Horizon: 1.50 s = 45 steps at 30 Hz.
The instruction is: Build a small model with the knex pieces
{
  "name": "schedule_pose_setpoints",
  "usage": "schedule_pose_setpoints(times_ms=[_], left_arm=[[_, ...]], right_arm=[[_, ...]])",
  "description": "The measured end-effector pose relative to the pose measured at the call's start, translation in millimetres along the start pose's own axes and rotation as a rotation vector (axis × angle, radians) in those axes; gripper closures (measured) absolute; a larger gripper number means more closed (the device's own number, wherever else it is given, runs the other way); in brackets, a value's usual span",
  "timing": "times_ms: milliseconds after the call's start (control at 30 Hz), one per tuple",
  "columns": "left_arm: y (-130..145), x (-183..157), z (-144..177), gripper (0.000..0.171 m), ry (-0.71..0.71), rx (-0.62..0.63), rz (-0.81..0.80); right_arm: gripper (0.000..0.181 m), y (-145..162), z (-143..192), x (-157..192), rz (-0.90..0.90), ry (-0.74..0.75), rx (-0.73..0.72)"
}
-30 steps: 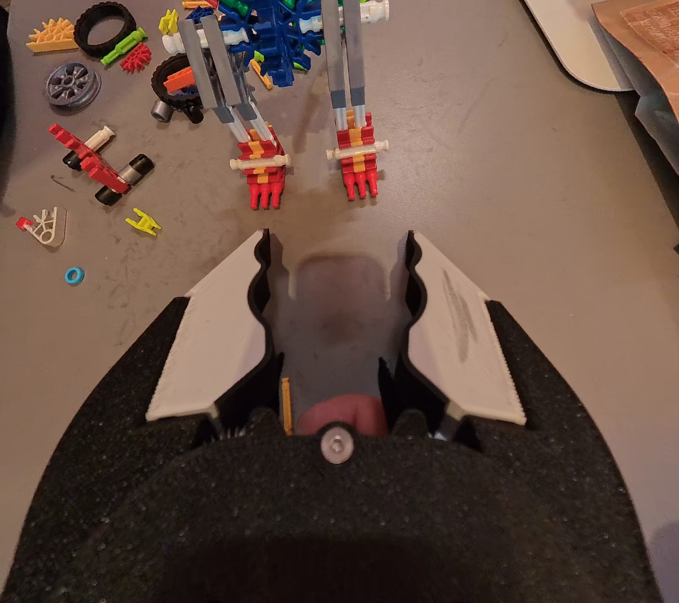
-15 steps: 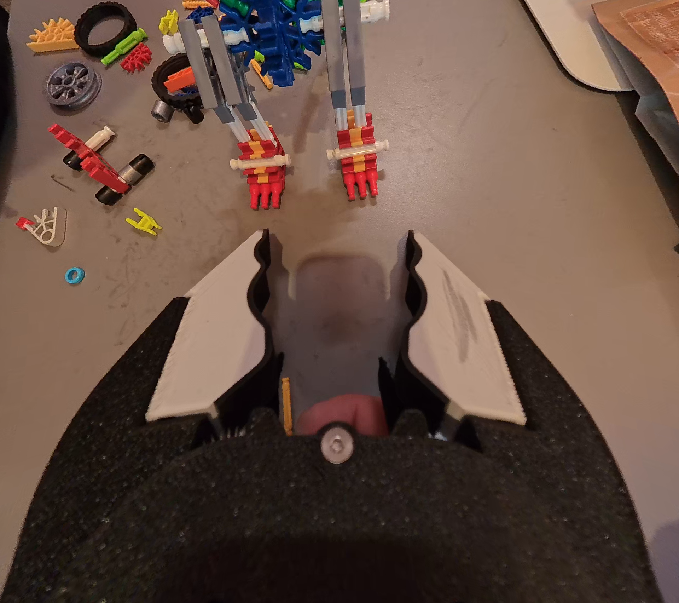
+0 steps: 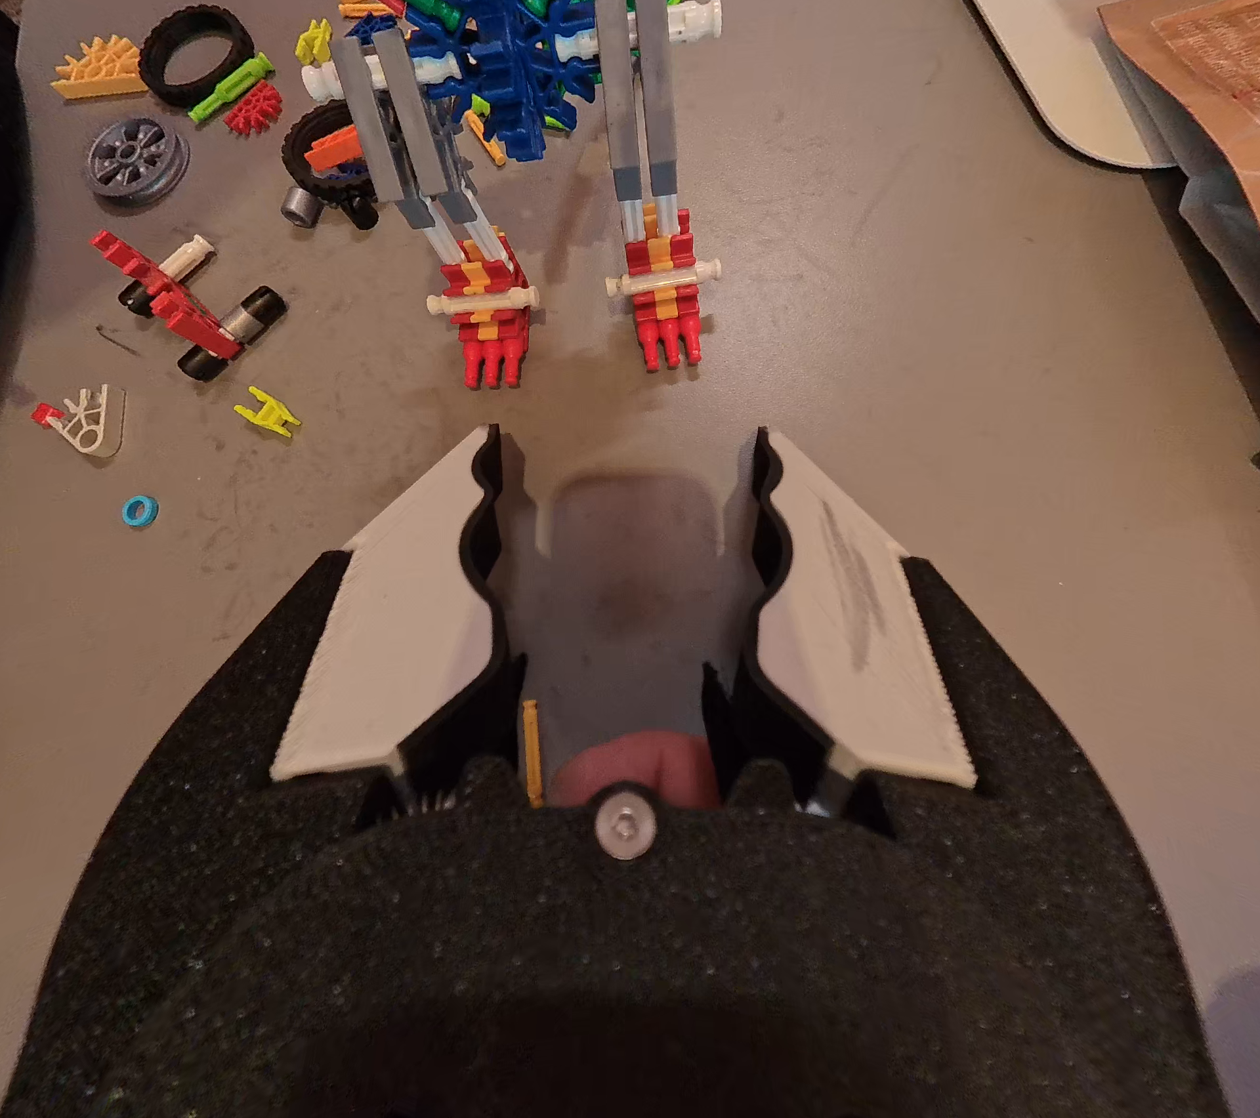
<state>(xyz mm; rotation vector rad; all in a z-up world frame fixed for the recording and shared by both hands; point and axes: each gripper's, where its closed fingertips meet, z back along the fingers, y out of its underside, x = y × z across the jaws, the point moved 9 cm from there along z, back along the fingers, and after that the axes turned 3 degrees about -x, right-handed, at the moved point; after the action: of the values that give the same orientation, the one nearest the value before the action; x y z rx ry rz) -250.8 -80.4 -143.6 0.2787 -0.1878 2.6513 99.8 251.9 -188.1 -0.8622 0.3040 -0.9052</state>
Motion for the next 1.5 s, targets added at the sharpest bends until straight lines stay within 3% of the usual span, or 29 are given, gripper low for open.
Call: schedule_pose_setpoints(times_ms=[200,367,567,700,900,1167,1500], left_arm=[[-0.5,35.0,-4.3,0.157,-0.182,0.027,-0.007],[-2.5,43.8,-25.6,0.155,-0.166,0.075,-0.037],[-1.9,39.5,-28.9,0.168,-0.115,0.083,-0.034],[1.9,22.1,-18.0,0.167,0.043,0.091,-0.013],[2.9,49.8,-7.2,0.165,-0.119,0.046,0.005],[4.3,56.6,-30.0,0.166,-0.119,0.124,-0.039],[-1.8,56.9,-35.7,0.170,-0.032,0.147,-0.052]], right_arm=[[0.107,0.1,-0.1,0.2,0.003,0.002,0.001],[0.107,0.1,0.1,0.3,0.004,0.003,0.001],[0.107,0.2,0.2,0.2,0.001,0.001,0.000],[0.107,0.2,0.2,0.0,-0.001,-0.001,0.000],[0.107,0.2,0.3,0.2,0.001,0.001,0.000],[0.107,0.4,0.4,0.2,0.001,0.000,0.000],[0.107,0.4,0.5,0.2,-0.001,0.000,0.000]])
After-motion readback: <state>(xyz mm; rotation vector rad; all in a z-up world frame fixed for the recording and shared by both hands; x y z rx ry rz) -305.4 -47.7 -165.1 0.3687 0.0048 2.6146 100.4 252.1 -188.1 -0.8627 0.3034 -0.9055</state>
